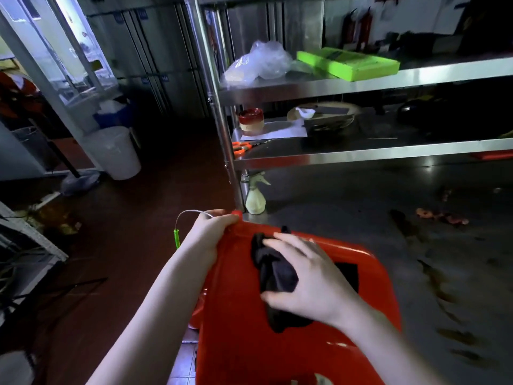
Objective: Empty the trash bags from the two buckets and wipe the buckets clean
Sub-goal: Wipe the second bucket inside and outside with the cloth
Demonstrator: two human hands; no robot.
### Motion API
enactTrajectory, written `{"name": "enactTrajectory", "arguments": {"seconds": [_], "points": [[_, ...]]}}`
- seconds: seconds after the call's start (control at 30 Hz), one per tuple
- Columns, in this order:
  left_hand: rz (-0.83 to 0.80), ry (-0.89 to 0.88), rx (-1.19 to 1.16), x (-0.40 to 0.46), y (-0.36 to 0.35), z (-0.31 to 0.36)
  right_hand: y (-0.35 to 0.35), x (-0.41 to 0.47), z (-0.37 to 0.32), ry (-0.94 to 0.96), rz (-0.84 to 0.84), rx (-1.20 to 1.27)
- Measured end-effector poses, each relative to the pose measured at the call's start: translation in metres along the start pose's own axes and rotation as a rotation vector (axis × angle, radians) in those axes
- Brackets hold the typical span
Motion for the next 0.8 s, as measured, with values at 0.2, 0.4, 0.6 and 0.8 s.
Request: {"name": "enactTrajectory", "arguments": {"seconds": [0.2,0.4,0.6,0.8], "points": [[-0.116,-0.195,0.051,-0.021,-0.02,-0.003,0.012,-0.021,0.041,-0.072,0.284,0.14],[-0.278,-0.679,0.378,-0.031,-0.025,0.026,0.074,0.004,0.056,-0.129,0.572,0.306],[-0.47,-0.878,0.771,-0.022,-0.028,0.018,0.131,0.05,0.029,-0.013,0.708,0.341],[-0.613,-0.645,0.757,-0.016,-0.002,-0.004,0.098,0.072,0.046,-0.085,0.495,0.259]]}}
Point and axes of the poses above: each hand's wrist, its own x-axis towards the middle knuckle, its own y-axis out of the back of the hand, z = x × y, the point moved 2 cm from there along x, towards the middle knuckle, and after that the axes turned 2 degrees about -y, right-handed, at the moved point
